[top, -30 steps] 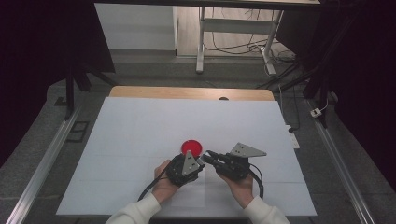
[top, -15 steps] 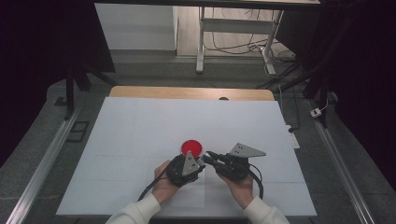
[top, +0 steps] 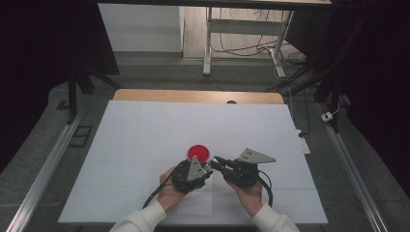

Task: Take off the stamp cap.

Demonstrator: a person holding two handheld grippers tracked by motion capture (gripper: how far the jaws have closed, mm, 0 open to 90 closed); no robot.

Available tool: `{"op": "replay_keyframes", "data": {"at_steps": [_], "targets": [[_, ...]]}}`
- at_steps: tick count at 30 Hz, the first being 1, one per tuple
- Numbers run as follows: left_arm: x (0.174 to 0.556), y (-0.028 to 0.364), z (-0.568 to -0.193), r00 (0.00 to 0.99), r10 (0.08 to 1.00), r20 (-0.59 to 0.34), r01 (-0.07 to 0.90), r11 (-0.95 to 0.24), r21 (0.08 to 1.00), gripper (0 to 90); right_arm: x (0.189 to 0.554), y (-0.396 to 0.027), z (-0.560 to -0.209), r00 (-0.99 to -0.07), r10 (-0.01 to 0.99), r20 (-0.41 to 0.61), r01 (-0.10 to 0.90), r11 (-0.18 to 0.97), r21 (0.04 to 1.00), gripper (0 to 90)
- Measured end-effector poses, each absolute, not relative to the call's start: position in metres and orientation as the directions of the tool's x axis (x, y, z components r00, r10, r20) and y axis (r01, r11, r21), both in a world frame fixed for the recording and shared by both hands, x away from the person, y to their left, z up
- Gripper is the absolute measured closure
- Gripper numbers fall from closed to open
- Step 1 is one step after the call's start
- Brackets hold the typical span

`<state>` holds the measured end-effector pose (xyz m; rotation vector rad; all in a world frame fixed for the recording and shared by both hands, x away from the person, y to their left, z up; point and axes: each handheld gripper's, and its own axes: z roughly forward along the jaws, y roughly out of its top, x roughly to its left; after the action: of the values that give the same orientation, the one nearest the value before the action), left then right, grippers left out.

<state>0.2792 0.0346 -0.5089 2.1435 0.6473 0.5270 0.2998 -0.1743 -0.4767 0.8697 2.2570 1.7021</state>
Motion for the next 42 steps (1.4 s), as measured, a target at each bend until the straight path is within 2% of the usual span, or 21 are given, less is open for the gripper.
{"op": "replay_keyframes", "data": {"at_steps": [9, 11, 15, 32, 42], "targets": [[0.276, 0.03, -0.511, 0.774, 0.567, 0.282, 0.199, -0.64, 0.742, 65.3, 0.301, -0.173, -0.479, -0.814, 0.545, 0.202, 0.356, 0.193, 0.914, 75.1], [0.277, 0.03, -0.512, 0.777, 0.568, 0.271, 0.213, -0.643, 0.736, 65.3, 0.302, -0.174, -0.479, -0.812, 0.545, 0.209, 0.36, 0.187, 0.914, 75.2], [0.284, 0.038, -0.513, 0.772, 0.609, 0.184, 0.271, -0.576, 0.771, 65.3, 0.302, -0.182, -0.471, -0.799, 0.569, 0.195, 0.334, 0.151, 0.93, 75.3], [0.284, 0.043, -0.511, 0.768, 0.619, 0.163, 0.274, -0.548, 0.79, 65.1, 0.305, -0.187, -0.473, -0.796, 0.566, 0.215, 0.346, 0.135, 0.928, 75.2], [0.28, 0.061, -0.507, 0.76, 0.637, 0.13, 0.294, -0.515, 0.805, 65.0, 0.306, -0.19, -0.471, -0.795, 0.572, 0.203, 0.333, 0.132, 0.933, 75.2]]}}
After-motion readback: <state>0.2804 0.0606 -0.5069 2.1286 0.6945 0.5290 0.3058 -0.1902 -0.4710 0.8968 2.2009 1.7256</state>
